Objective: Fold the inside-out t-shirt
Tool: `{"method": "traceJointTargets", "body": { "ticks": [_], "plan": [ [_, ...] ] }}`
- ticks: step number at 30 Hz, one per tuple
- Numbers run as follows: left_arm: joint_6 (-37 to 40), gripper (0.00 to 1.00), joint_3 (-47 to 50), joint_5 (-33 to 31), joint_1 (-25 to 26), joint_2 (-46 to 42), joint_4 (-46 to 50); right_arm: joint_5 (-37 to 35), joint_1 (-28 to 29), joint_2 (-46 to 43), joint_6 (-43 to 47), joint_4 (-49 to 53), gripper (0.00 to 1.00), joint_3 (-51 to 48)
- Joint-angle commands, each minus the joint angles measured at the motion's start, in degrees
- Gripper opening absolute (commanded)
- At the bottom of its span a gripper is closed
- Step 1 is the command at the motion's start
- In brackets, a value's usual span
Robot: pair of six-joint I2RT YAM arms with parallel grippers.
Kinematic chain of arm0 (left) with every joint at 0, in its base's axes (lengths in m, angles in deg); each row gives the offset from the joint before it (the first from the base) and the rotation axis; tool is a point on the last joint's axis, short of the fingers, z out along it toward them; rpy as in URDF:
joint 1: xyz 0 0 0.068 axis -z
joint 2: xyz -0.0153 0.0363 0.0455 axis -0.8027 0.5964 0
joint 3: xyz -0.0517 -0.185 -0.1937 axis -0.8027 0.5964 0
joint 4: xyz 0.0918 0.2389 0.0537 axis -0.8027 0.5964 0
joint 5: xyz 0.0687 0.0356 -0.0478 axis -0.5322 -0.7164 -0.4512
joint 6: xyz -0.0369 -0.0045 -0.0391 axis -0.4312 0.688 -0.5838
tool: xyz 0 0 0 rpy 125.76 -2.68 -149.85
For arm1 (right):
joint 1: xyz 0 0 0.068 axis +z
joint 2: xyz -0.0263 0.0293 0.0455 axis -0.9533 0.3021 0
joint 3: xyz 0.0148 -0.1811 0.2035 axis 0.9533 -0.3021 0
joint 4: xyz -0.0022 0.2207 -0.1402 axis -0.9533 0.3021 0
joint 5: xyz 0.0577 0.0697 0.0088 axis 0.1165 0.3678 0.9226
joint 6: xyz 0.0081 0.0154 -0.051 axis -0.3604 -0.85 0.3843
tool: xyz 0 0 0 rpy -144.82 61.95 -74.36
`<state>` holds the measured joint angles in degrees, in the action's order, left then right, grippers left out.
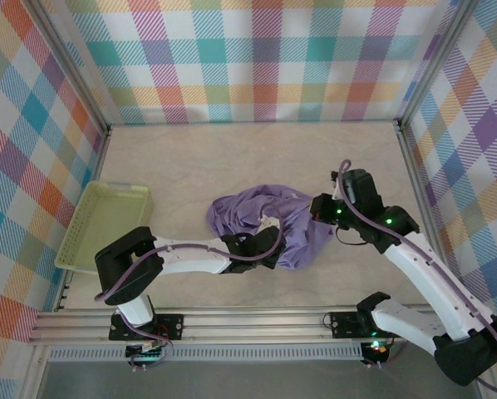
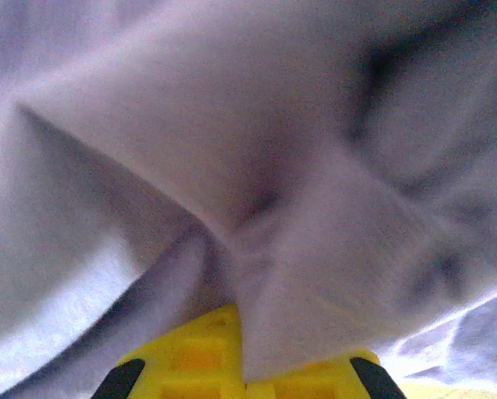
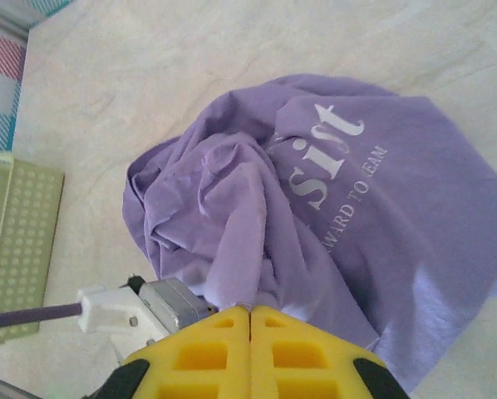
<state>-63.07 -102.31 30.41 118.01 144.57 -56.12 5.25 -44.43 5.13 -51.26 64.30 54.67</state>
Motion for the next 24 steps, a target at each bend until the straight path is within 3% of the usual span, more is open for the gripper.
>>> {"method": "traceJointTargets", "body": {
  "ticks": [1, 11, 20, 24],
  "plan": [
    [0.31, 0.00, 1.55, -2.00, 0.07, 1.73, -0.98, 2.84, -2.30, -1.43, -0.65, 1.77, 0.00, 2.53],
    [2.60, 0.00, 2.63, -2.09, 0.35, 0.97, -3.36, 5.10, -9.17, -1.07, 0.58, 0.32, 0.00, -4.05],
    [4.93, 0.00, -1.54, 0.62, 2.33, 3.08, -2.08, 9.55, -9.46, 4.95, 5.21, -10.06, 0.00, -12.02],
    [5.05, 0.00, -2.36, 0.12, 2.43, 3.63, -1.25, 8.77, -9.92, 3.86, 5.89, -10.45, 0.20, -13.69]
  ]
}}
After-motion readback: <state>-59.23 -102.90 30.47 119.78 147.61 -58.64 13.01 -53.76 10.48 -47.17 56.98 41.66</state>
